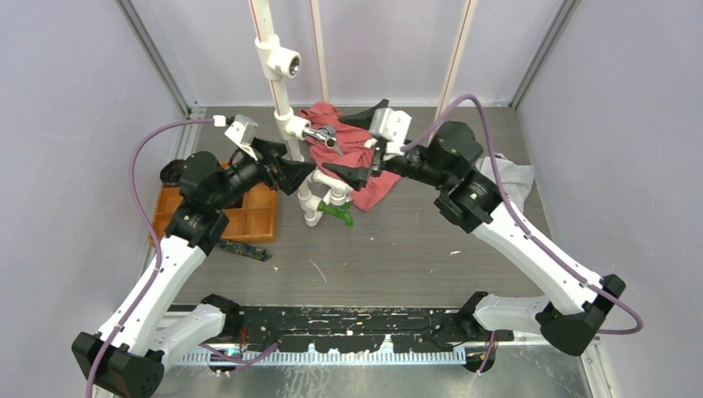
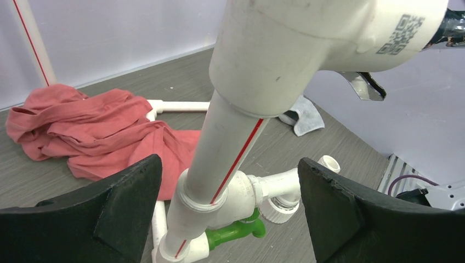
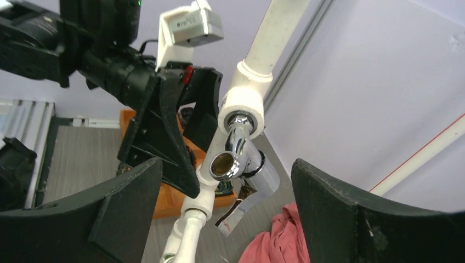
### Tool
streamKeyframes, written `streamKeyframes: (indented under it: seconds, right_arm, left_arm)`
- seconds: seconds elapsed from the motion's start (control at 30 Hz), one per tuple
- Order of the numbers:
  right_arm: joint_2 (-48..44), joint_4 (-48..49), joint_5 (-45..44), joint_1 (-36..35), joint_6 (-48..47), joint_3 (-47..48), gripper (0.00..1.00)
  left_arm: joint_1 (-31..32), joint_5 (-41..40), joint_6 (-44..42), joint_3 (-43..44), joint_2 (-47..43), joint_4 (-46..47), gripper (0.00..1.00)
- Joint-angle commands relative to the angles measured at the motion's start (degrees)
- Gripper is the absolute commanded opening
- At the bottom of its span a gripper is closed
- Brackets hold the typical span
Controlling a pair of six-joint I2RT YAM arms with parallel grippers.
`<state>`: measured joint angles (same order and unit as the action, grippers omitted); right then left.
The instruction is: Install the water faucets
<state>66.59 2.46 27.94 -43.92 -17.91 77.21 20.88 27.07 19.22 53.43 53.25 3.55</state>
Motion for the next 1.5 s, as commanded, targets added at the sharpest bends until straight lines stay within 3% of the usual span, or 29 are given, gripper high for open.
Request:
streamKeyframes:
  seconds: [0.0,0.23,0.37,0.53,0.7,0.8,0.83,0.93,1.0,1.1,1.2,1.33,1.47]
  right_arm:
    - [3.9,-0.4,-1.8,-1.1,-5.3,4.9,0.9]
    - [9.6,-4.3,-1.7,-1.2,0.2,10.5,0.75]
    - [12.0,-8.7,-1.9,-1.2,5.3,14.0,0.49]
    - [12.9,-10.7,-2.8,-1.2,15.4,16.4,0.25]
    - [15.5,-11.8,-0.1,-0.9,38.1,19.4,0.08]
    - [16.7,-6.7,7.7,0.4,56.3,18.2,0.03]
    - [16.5,-2.1,10.3,0.7,62.6,15.9,0.03]
    - [15.2,24.9,14.8,1.2,85.3,5.3,0.03]
    - [16.2,37.0,16.0,1.6,96.2,2.5,0.07]
    - [16.5,40.6,16.7,1.6,98.8,2.5,0.41]
    - [12.6,30.3,12.5,1.7,85.2,1.5,0.69]
    - [4.4,10.9,-1.1,1.7,63.9,0.3,0.94]
    - [-2.3,-0.9,-12.3,1.6,46.9,1.3,1.0]
  left_arm:
    - [-0.2,0.8,0.3,0.6,-0.4,2.6,0.92]
    - [-0.2,0.4,0.1,0.3,-1.1,2.3,0.92]
    - [-0.2,0.4,-0.2,0.3,-1.2,2.2,0.93]
    - [-0.2,0.5,-0.4,0.6,-1.2,2.1,0.93]
    - [-0.2,0.4,-0.9,0.6,-1.2,1.8,0.93]
    - [-0.2,0.4,-1.2,0.6,-1.5,1.4,0.93]
    - [-0.2,0.4,-1.2,0.6,-1.4,1.5,0.93]
    - [-0.2,0.4,-1.2,0.2,-1.4,1.7,0.93]
    - [-0.2,0.5,-1.0,-0.2,-1.5,2.0,0.93]
    - [-0.2,0.5,-0.8,-0.6,-1.7,2.3,0.93]
    - [-0.2,0.4,-0.9,-0.6,-1.8,2.3,0.93]
    - [-0.2,0.3,-1.2,-0.6,-2.2,2.0,0.93]
    - [-0.2,0.1,-1.7,-0.6,-2.3,1.7,0.93]
